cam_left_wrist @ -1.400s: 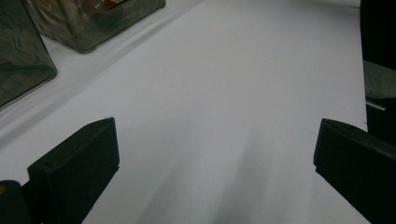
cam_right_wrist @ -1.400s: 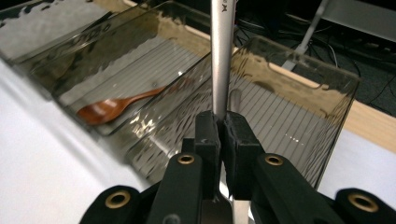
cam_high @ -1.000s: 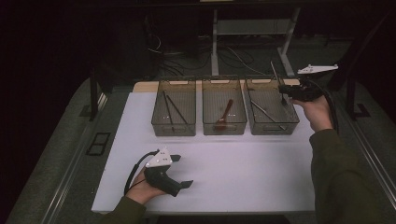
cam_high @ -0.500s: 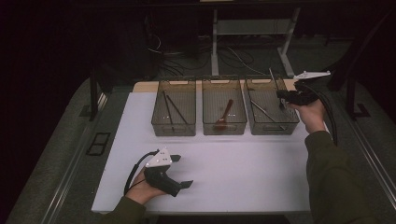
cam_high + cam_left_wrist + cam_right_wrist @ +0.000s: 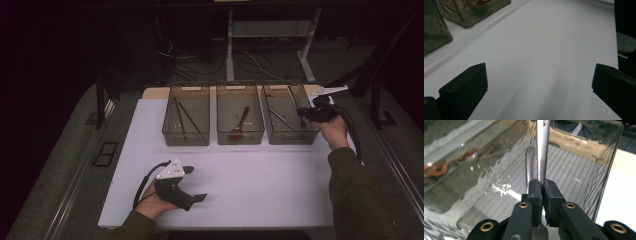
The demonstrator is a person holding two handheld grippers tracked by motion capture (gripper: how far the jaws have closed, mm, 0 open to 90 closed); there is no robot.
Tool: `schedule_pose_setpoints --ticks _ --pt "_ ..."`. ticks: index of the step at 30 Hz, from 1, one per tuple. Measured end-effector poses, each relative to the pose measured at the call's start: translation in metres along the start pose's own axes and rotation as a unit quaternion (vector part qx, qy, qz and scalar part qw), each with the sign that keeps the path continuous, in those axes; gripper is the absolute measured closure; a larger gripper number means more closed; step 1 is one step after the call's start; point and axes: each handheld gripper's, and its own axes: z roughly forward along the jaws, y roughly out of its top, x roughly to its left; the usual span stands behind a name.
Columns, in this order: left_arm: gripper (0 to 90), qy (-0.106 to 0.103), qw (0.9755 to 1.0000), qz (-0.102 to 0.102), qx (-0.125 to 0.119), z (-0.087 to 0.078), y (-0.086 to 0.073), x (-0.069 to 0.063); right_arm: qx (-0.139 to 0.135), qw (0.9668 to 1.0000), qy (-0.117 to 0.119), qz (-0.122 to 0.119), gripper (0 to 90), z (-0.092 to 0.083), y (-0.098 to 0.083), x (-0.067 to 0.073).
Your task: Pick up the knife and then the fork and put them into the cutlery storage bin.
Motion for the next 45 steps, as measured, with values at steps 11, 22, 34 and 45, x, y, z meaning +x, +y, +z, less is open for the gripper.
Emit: schedule_pose_setpoints --ticks 11,22,34,45 --pt "0.0 -0.001 1.0000 0.001 0.001 0.001 0.000 -0.001 0.026 0.9996 0.001 -0.010 83.0 0.002 0.000 0.003" --pt "0.0 0.000 1.0000 0.001 0.001 0.000 0.001 -0.001 0.011 0.9997 0.021 -0.001 75.1 -0.004 0.003 0.004" --pt "0.0 0.001 1.0000 0.001 0.001 0.001 0.001 -0.001 -0.012 0.9992 0.034 0.013 49.2 -0.025 0.008 0.011" --pt "0.0 0.001 1.0000 0.001 0.004 0.001 0.001 -0.001 -0.034 0.9981 0.051 0.004 37.3 -0.047 0.002 0.029"
